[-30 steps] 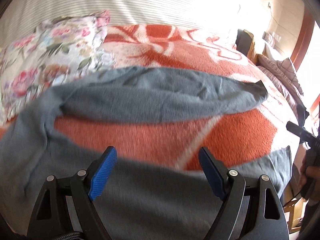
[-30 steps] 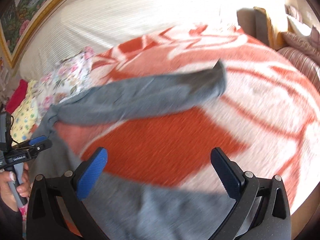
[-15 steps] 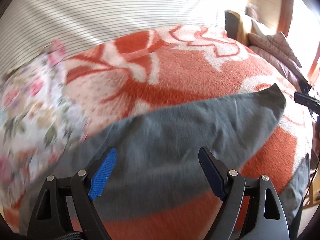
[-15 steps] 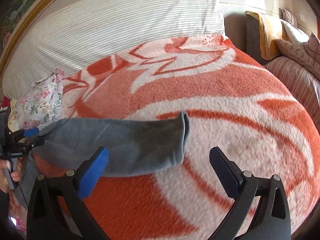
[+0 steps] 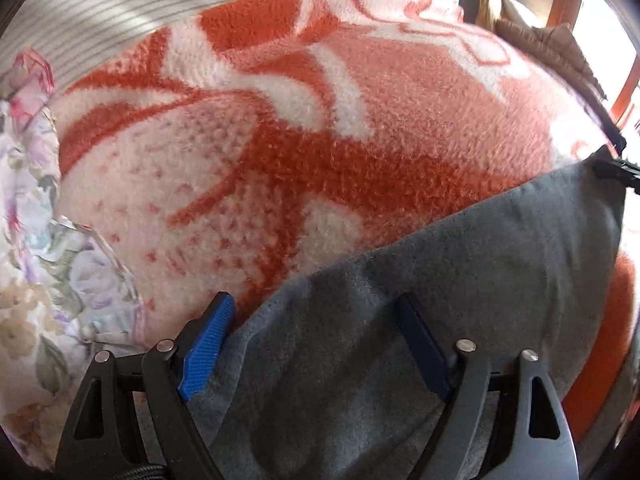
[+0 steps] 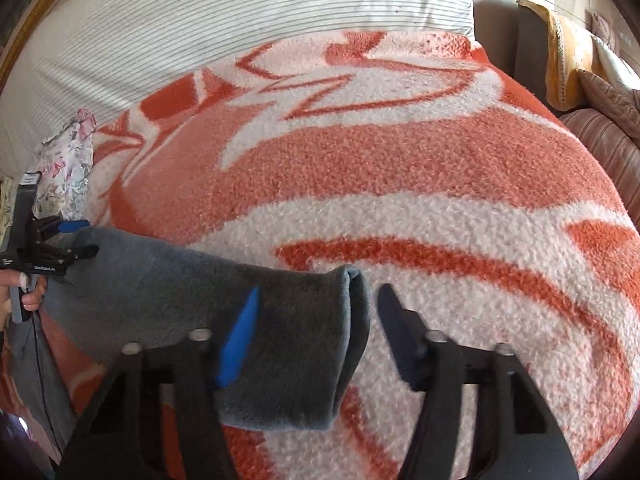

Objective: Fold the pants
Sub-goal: 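Grasp the hem of one pant leg with the right gripper, then grasp the other leg hem with the left gripper while the right gripper holds its hem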

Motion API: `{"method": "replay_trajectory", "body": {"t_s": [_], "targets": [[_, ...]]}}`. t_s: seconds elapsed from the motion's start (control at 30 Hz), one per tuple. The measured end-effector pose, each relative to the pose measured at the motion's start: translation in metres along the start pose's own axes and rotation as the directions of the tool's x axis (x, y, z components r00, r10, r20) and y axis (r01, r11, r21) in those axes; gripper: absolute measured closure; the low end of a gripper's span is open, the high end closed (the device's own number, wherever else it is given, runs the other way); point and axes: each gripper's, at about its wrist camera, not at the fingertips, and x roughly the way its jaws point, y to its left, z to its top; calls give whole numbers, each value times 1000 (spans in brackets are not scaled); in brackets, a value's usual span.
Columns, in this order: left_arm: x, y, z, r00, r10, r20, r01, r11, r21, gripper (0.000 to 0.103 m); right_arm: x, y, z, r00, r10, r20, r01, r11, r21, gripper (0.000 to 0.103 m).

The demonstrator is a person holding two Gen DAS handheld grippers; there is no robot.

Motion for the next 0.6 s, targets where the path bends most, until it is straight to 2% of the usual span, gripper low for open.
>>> {"method": "replay_trajectory", "body": {"t_s": [0.03,0.07,0.13,0.2,0.33,0.6], "targets": [[-1,1,-1,999,-34,-1,34,999,-9,45,-2,-2,1,1000,6,12,-6,1000,8,75],[-3,2,-2,998,-60,2,60,998,-16,53,-6,-4,2,1000,11,26,-12,1000,16,87],[-11,-1,-7,999,-51,6,51,999,-8,85,-16,-8,3,998,36,54,-38,999,37,93],[-22,-4,-15,998,-57,14,57,998,-6,92,-26,-6,2,996,56,71,-59,998,36,95],[-61,-10,-39,990,-121,77,124,992,-36,95,-48,7,-6,993,52,104,-51,999,-9,95],[-147,-40,-90,968,-177,178,186,982,-36,96,-101,11,-38,982,89,166,-90,996,4,95]]}}
